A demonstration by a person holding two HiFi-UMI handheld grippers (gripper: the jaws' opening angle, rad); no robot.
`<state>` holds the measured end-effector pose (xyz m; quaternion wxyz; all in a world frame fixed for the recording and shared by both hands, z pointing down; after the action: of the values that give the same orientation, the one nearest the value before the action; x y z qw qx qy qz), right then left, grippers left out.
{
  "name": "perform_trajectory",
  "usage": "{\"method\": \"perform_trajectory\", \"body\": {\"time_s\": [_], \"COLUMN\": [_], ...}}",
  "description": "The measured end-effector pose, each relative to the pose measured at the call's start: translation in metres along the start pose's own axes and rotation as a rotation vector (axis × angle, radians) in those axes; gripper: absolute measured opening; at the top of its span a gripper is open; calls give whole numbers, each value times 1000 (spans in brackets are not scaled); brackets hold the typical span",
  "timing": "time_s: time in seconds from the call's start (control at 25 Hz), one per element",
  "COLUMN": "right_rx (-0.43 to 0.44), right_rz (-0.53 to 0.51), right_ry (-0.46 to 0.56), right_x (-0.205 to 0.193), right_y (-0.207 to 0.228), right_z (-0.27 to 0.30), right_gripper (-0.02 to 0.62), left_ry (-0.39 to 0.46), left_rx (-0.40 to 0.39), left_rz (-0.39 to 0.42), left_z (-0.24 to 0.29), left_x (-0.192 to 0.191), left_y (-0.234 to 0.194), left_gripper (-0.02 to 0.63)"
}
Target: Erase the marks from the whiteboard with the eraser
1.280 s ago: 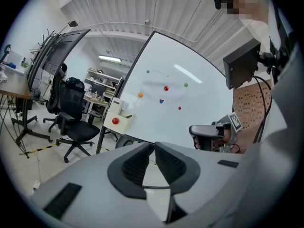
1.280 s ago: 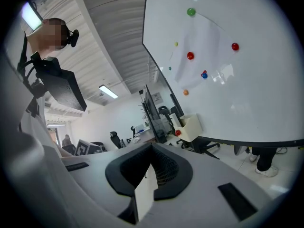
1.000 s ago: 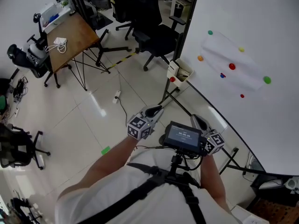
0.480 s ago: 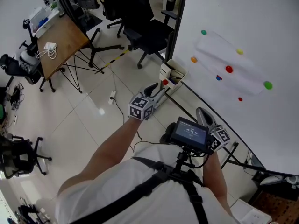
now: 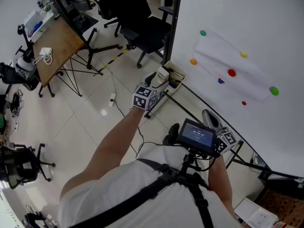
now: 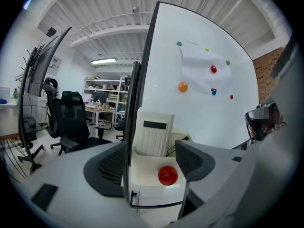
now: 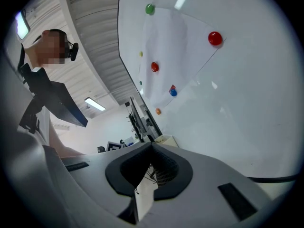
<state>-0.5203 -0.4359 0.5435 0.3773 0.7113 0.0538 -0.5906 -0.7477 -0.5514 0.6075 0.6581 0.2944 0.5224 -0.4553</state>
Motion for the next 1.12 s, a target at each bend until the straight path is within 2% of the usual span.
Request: {"method": "perform_trajectory", "body": {"time_s": [0.12, 0.28, 0.4, 0.6, 0.76, 0.84, 0.92, 1.12], "right_rx": [-15, -23, -22, -31, -41, -43, -43, -44], "right_rz": [10, 22, 29, 45, 56, 60, 56, 46], "right_ry": [2, -3, -6, -6, -6, -2, 4, 20], "right_x": [3, -1, 1, 3, -4, 2, 9, 9], "right_y": [6, 6, 11, 25, 20, 28, 29, 11], "right_z": [-1, -1, 0, 6, 0, -1, -5, -8], "right_gripper": [5, 5, 5, 5, 5, 5, 5, 5], "left_ry": [-34, -48, -51, -7, -3, 2, 48, 161], "left_rx": [15, 43, 37, -35, -65, -56, -34, 23], "left_rz": [91, 244, 296, 170, 150, 134, 129, 123], "left_z": [6, 5, 13, 27, 18, 24, 21, -21], "left_x": [4, 13, 18, 19, 17, 23, 36, 69], "left_y": [2, 12, 19, 10, 9, 11, 14, 7], "left_gripper": [334, 264, 264, 270, 268, 267, 268, 268]}}
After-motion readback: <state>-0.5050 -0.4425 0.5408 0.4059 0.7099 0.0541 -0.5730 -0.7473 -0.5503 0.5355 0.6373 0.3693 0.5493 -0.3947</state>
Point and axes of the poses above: the fingertips, and each gripper's own axes: z forward along the fingers, y to its right, x out of its top, the point moved 1 cm from there along -z, backward along the fingers, and after that the axes turned 3 degrees about x, right-handed, at the moved point
